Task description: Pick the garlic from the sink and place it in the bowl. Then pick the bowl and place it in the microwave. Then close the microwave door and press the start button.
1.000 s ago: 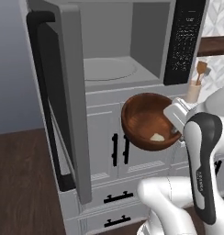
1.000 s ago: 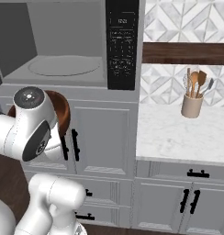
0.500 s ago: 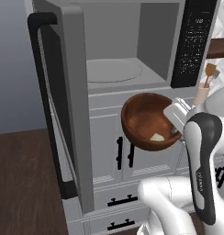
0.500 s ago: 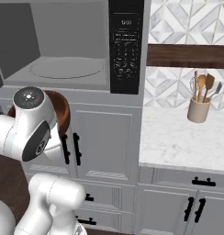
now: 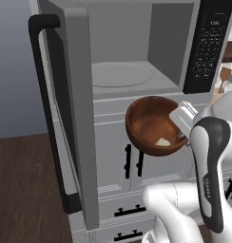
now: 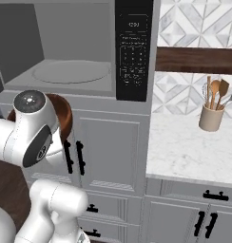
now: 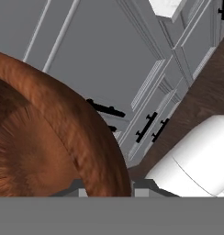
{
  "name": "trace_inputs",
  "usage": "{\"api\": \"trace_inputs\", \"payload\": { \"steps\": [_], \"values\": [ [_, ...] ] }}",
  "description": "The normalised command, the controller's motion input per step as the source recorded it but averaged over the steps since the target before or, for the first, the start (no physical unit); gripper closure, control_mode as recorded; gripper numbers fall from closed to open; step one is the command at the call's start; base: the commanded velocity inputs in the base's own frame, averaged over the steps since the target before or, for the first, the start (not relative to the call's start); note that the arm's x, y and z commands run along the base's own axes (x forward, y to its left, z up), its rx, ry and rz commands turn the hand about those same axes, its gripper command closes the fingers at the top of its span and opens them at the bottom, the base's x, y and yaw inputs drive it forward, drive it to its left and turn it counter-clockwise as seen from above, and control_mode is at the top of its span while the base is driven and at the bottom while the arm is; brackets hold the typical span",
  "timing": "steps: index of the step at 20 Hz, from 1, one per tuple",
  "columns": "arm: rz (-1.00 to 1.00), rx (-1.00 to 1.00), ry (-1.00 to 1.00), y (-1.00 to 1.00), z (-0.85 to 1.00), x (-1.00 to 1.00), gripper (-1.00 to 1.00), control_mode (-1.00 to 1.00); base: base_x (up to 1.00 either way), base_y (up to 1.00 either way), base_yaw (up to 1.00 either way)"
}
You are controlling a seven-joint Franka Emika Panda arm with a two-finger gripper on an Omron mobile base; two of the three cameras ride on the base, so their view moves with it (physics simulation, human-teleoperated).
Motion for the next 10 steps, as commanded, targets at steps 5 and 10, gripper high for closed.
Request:
{"api": "trace_inputs", "payload": {
  "steps": [5, 10],
  "values": [
    [0.00, 0.00, 0.00, 0.00, 0.00, 0.00, 1.00, 1.00, 0.22, 0.01, 0.04],
    [0.01, 0.02, 0.00, 0.00, 0.17, -0.02, 1.00, -1.00, 0.00, 0.00, 0.00]
  ]
}}
